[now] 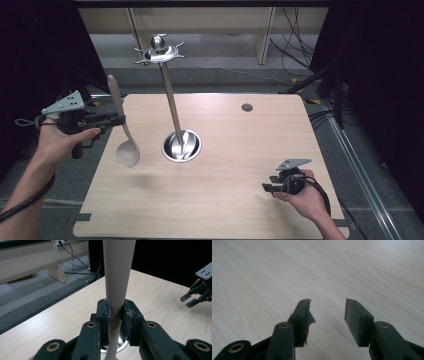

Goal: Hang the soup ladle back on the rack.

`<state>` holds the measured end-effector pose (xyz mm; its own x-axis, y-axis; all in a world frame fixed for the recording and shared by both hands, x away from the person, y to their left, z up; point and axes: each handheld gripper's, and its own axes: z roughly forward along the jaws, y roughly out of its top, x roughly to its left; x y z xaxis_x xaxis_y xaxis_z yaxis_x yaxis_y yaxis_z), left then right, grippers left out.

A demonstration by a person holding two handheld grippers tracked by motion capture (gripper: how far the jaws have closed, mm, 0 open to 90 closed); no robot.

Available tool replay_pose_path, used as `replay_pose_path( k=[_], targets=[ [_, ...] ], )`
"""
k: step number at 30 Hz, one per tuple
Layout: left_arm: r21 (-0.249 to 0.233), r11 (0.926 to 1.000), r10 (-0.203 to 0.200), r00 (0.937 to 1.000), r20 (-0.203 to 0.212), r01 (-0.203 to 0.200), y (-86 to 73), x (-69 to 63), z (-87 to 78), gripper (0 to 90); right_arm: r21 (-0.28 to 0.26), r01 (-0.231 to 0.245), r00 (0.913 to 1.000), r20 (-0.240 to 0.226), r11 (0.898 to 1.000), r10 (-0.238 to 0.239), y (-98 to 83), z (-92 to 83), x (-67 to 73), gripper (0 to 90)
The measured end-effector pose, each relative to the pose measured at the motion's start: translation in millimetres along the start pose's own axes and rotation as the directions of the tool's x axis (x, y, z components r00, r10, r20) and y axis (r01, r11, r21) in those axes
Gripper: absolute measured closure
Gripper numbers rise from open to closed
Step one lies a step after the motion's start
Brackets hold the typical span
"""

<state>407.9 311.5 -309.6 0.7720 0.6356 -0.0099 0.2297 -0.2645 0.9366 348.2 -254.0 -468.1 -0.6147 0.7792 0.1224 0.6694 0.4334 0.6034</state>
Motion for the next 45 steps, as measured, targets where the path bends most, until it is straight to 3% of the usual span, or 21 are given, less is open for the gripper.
replay_pose_path(
  k=[10, 26, 29, 31, 37, 39, 45],
  targets=[
    [0.007, 0.9999, 0.014, 0.9988, 0.046, -0.014, 7.0, 3.0, 4.9, 75.6, -0.019, 0.038, 0.9993, 0.001, 0.999, -0.038, -0.1, 1.9, -1.8, 55.5],
    [0.008, 1.0, 0.005, 0.9981, 0.061, -0.005, 17.4, 8.2, 10.9, 75.6, -0.002, 0.042, 0.9991, -0.004, 0.999, -0.042, 0.4, 0.3, -1.9, 55.5],
    [0.007, 1.0, 0.003, 0.9979, 0.064, -0.003, 19.0, 8.2, 11.3, 75.6, 0.004, 0.019, 0.9998, -0.011, 1.0, -0.019, 0.6, -0.1, -0.1, 55.5],
    [0.003, 1.0, 0.005, 0.9972, 0.075, -0.005, 20.2, 8.6, 11.9, 75.6, -0.001, 0.044, 0.999, -0.005, 0.999, -0.044, 1.0, -0.1, -1.4, 55.5],
    [0.005, 1.0, 0.008, 0.9958, 0.091, -0.009, 24.0, 8.2, 14.0, 75.6, 0.002, 0.033, 0.9995, -0.003, 0.999, -0.033, 0.9, -0.3, -0.9, 55.4],
    [0.009, 0.9999, 0.01, 0.9955, 0.094, -0.01, 25.0, 8.1, 14.6, 75.6, -0.006, 0.057, 0.9983, -0.006, 0.998, -0.057, 0.6, 1.4, -2.3, 55.4],
    [0.018, 0.9997, 0.012, 0.9955, 0.093, -0.014, 26.9, 8.5, 18.0, 75.6, -0.005, 0.057, 0.9984, -0.007, 0.998, -0.057, 0.6, 1.3, -2.5, 55.4]
  ],
)
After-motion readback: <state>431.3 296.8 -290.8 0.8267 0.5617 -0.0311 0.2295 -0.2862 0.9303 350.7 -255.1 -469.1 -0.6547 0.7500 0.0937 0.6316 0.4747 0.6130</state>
